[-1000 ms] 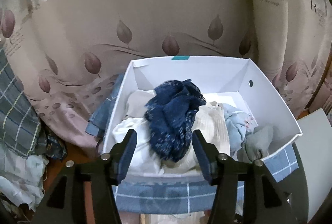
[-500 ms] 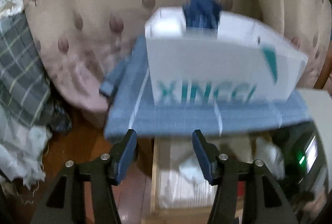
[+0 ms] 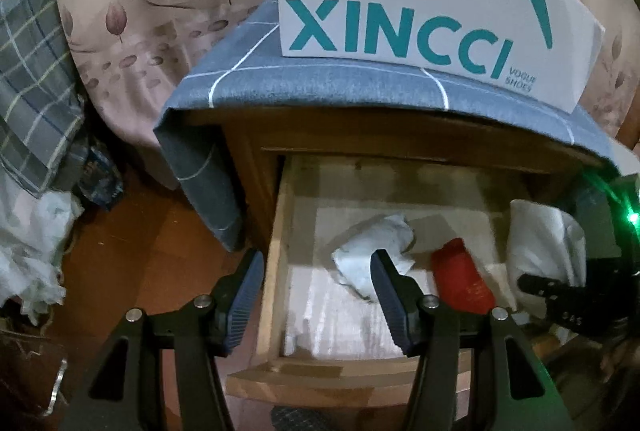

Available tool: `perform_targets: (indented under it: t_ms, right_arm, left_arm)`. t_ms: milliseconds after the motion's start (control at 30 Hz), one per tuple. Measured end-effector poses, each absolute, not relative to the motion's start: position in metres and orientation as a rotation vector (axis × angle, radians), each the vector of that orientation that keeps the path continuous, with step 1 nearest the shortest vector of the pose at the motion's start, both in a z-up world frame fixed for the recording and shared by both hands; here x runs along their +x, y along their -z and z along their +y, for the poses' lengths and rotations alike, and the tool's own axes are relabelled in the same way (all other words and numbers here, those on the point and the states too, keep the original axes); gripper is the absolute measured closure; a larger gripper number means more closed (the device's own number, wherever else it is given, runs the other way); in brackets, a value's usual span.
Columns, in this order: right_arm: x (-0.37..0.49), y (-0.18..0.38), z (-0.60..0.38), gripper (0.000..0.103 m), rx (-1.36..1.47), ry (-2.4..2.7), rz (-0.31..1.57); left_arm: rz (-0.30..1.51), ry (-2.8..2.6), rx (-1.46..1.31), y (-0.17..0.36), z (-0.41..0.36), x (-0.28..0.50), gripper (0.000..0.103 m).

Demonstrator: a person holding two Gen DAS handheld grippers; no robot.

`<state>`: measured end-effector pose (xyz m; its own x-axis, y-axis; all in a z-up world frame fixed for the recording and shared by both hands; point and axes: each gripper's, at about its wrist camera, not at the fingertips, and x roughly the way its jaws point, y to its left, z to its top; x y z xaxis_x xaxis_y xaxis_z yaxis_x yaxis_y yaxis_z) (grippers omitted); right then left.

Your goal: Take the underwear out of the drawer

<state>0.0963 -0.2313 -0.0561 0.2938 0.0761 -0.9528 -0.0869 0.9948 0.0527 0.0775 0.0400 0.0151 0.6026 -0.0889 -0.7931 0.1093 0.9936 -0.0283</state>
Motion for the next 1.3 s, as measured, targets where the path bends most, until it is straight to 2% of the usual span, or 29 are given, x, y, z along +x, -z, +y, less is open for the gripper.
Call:
perform_targets:
  t_ms: [467,867,1100,1200,1300]
  right_arm:
    - [0.092,0.048,-0.237,0.081,0.016,-0.136,1.223]
    - [0.070,-0.017,-0.249,0.082,0.029,-0.166,1.109]
    - [0.060,-0.064,-0.240,0.091,0.004,-0.205,1.055]
    - [0.060,-0.061,-0.229,0.095,-0.054,-0.198,1.075]
    - [0.074,-0.032,-0.216,0.092,-0.043,-0.198,1.174]
  left_arm:
    - [0.928,0.069,-0.100,-0.013,0.057,0.081,0.046]
    - [0.928,0.063,-0.070,-0.012,0.053,0.080,0.046]
    - [0.929,0.055,-0.061,-0.011,0.052,0.079,0.046]
    - [0.931,0.048,-0.074,-0.013,0.054,0.078,0.046]
    - [0.928,0.045,-0.074,-0.014,0.056,0.076,0.046]
